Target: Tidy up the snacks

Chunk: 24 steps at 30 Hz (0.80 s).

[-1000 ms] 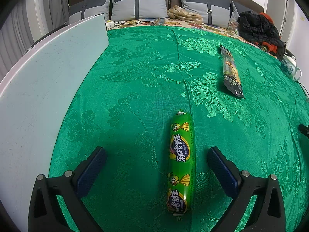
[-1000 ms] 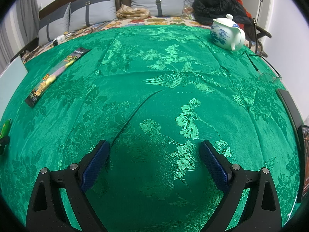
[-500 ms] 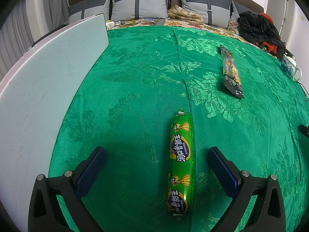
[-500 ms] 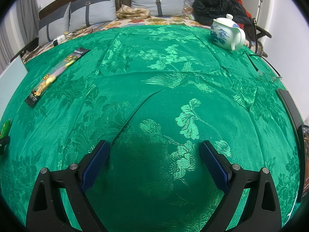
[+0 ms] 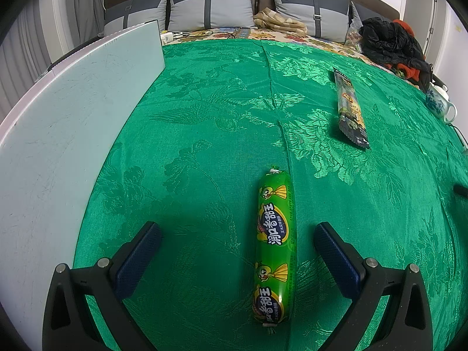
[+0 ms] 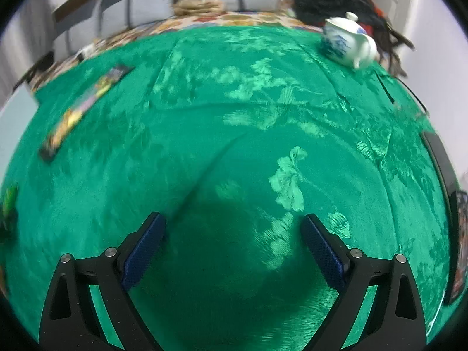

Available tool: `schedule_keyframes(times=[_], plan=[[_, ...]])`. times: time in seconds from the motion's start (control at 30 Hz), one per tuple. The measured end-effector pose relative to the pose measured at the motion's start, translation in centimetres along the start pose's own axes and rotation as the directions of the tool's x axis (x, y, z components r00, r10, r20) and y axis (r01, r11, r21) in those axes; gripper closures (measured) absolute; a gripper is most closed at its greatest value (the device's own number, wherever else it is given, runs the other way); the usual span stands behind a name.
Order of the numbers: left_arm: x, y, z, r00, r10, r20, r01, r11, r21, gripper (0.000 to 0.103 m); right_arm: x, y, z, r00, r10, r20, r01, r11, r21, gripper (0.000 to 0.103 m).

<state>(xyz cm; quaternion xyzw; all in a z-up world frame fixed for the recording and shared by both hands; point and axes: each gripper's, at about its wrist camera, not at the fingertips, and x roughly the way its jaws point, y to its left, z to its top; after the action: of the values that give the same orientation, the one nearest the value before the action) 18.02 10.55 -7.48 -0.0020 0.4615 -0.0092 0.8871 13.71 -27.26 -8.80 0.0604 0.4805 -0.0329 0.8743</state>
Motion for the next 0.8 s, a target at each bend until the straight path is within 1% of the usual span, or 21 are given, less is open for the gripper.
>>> schedule_keyframes(times=[0.03, 0.1, 0.17, 0.23, 0.3, 0.37, 0.5, 0.6, 0.73, 0.8], plan=[[0.0, 0.0, 0.0, 1.0, 0.0, 0.0, 0.0, 1.0, 0.0, 0.0, -0.5, 0.8, 0.6, 0.999, 0.034, 0.02, -0.035, 0.999, 0.034, 0.007], [0.1, 0.0, 0.1, 1.0, -0.001, 0.0, 0.001, 1.0, -0.001, 0.0, -1.1, 3.3, 2.0, 0.993, 0.109, 0.037, -0.111, 0.993, 0.043, 0.007], [0.0, 0.0, 0.0, 1.0, 0.0, 0.0, 0.0, 1.0, 0.0, 0.0, -0.9, 6.5, 3.6, 0.985, 0.17, 0.017, -0.171, 0.985, 0.012, 0.007], [0.0, 0.0, 0.0, 1.0, 0.0, 0.0, 0.0, 1.0, 0.0, 0.0, -0.3, 10.3, 5.3, 0.971, 0.238, -0.01, -0.238, 0.971, -0.013, 0.007], [0.0, 0.0, 0.0, 1.0, -0.001, 0.0, 0.001, 1.0, 0.0, 0.0, 0.7, 13.8, 6.9, 0.961, 0.275, -0.037, -0.276, 0.961, -0.029, 0.007], [0.0, 0.0, 0.0, 1.0, 0.0, 0.0, 0.0, 1.0, 0.0, 0.0, 2.1, 16.8, 8.4, 0.96, 0.274, -0.058, -0.277, 0.96, -0.047, 0.007], [0.0, 0.0, 0.0, 1.0, -0.001, 0.0, 0.001, 1.0, 0.0, 0.0, 4.4, 20.4, 9.8, 0.965, 0.247, -0.087, -0.251, 0.967, -0.038, 0.007], [0.0, 0.0, 0.0, 1.0, -0.001, 0.0, 0.001, 1.0, 0.0, 0.0, 5.8, 21.7, 10.2, 0.971, 0.215, -0.106, -0.22, 0.974, -0.045, 0.007], [0.1, 0.1, 0.0, 1.0, -0.001, 0.0, 0.001, 1.0, -0.001, 0.0, 6.7, 22.6, 9.6, 0.981, 0.153, -0.118, -0.163, 0.983, -0.085, 0.007], [0.0, 0.0, 0.0, 1.0, -0.001, 0.0, 0.001, 1.0, -0.001, 0.0, 7.3, 22.6, 9.2, 0.984, 0.118, -0.136, -0.131, 0.987, -0.094, 0.006]])
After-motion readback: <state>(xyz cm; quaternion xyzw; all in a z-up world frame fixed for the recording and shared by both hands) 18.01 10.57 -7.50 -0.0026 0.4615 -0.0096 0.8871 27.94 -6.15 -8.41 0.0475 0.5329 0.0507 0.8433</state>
